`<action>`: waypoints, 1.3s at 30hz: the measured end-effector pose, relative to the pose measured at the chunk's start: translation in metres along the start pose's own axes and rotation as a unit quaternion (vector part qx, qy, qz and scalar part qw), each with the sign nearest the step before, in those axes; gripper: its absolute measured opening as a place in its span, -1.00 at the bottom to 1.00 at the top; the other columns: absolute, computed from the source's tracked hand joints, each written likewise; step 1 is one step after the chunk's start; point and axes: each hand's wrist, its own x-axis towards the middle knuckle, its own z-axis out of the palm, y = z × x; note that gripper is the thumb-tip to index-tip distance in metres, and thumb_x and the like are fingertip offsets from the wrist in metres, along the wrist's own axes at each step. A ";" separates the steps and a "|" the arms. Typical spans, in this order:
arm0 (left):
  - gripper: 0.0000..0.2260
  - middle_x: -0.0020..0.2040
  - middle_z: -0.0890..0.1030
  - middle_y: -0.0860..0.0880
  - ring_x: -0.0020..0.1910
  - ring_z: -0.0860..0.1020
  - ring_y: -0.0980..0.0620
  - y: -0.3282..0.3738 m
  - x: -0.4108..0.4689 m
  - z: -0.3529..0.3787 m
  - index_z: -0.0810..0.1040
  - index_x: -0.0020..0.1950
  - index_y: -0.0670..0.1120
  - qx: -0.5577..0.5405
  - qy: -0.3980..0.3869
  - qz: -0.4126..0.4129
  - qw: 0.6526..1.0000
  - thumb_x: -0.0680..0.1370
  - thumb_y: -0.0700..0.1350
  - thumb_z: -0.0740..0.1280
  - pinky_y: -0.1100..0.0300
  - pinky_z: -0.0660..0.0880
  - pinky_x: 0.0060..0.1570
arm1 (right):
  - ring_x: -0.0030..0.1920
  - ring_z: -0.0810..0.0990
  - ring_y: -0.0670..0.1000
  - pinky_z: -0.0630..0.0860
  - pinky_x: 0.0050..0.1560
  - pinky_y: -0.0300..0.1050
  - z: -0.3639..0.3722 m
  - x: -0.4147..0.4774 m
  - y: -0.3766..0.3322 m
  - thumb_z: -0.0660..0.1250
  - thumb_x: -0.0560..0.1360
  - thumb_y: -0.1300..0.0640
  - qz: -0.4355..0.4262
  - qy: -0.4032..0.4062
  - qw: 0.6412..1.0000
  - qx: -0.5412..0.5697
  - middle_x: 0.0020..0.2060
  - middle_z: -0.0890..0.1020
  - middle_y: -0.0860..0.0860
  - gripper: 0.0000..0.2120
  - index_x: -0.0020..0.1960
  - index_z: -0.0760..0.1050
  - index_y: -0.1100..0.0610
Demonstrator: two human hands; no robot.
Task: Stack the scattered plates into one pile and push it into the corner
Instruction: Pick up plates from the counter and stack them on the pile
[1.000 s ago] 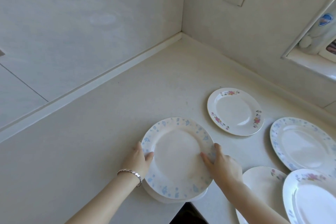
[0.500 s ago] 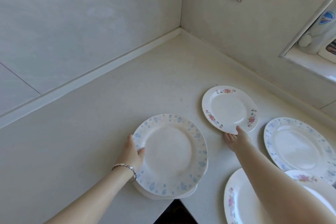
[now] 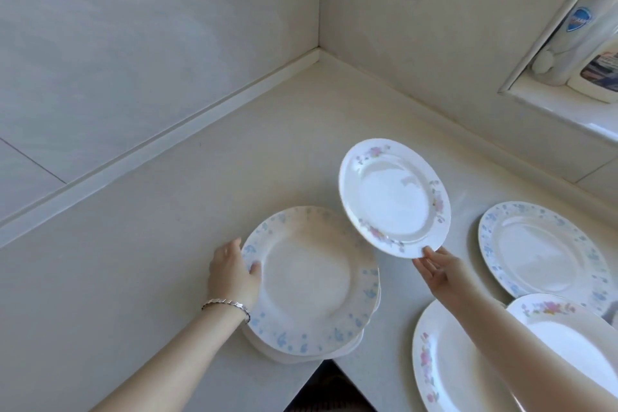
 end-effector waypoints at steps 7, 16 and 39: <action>-0.74 -0.40 0.56 -0.09 -0.64 0.52 0.14 0.034 -0.008 -0.025 0.38 -0.22 0.00 -0.278 -0.060 0.023 0.958 0.62 0.03 0.07 0.25 0.28 -0.55 | -0.30 0.70 0.03 0.64 -0.29 -0.18 0.007 -0.038 0.018 0.19 0.47 0.43 0.014 -0.090 0.978 -0.188 -0.27 0.71 0.14 -0.77 0.03 0.56 0.28; -0.67 -0.65 0.46 0.01 -0.63 0.48 0.11 -0.015 -0.015 -0.017 0.24 -0.33 -0.08 0.018 -0.087 0.008 0.996 0.55 0.04 0.22 0.22 0.26 -0.49 | -0.54 0.55 -0.03 0.47 -0.53 -0.22 0.016 -0.053 0.048 0.21 0.52 0.35 -0.075 -0.070 0.909 -0.404 -0.51 0.59 0.03 -0.84 -0.07 0.55 0.22; -0.72 0.00 0.55 -0.03 -0.03 0.51 -0.06 -0.022 0.002 0.004 0.45 0.01 -0.02 -0.238 -0.079 -0.051 0.967 0.46 0.05 0.05 0.12 0.44 -0.10 | 0.38 0.27 -0.08 0.21 0.40 -0.10 0.044 -0.037 0.076 0.12 0.58 -0.06 -0.137 -0.048 0.905 -0.400 0.32 0.30 -0.12 -0.50 0.48 0.13 -0.02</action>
